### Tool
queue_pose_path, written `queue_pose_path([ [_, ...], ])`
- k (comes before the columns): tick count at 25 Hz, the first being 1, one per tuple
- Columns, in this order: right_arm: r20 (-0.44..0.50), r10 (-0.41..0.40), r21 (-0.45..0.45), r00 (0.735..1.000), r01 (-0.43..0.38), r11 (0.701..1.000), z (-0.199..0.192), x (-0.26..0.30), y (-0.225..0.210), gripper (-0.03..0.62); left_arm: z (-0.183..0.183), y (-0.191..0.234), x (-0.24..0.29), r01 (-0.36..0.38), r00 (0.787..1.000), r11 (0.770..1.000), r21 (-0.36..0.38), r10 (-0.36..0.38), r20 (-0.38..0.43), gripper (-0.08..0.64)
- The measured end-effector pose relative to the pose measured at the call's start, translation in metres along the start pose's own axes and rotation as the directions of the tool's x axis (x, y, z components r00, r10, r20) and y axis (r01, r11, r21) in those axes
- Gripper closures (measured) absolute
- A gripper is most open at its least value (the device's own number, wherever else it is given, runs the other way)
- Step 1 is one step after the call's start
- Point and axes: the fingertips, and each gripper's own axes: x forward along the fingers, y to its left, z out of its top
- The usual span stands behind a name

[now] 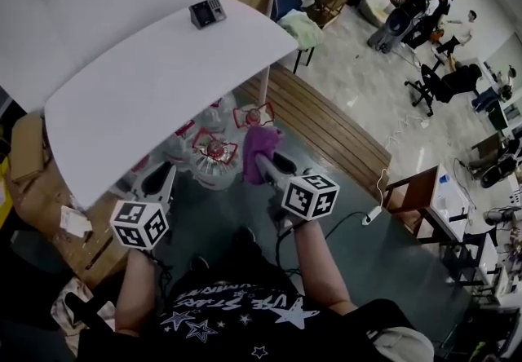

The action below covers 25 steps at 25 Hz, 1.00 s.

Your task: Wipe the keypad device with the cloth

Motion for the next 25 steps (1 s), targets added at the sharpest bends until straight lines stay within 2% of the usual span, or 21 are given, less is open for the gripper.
queue_pose_path([
  [16,-0.022,0.092,-0.006,0.996,-0.092,0.996,0.069,0.03,-0.12,0.494,0.032,-0.031,0.106,-0.111,0.992,0.994,-0.018,0.112,0.054,0.502],
  [25,-0.09,0.137,0.033,0.986,-0.135,0.99,0.056,0.045,-0.137,0.494,0.023,-0.033,0.109,-0.17,0.985,0.983,-0.068,0.172,0.024,0.502],
])
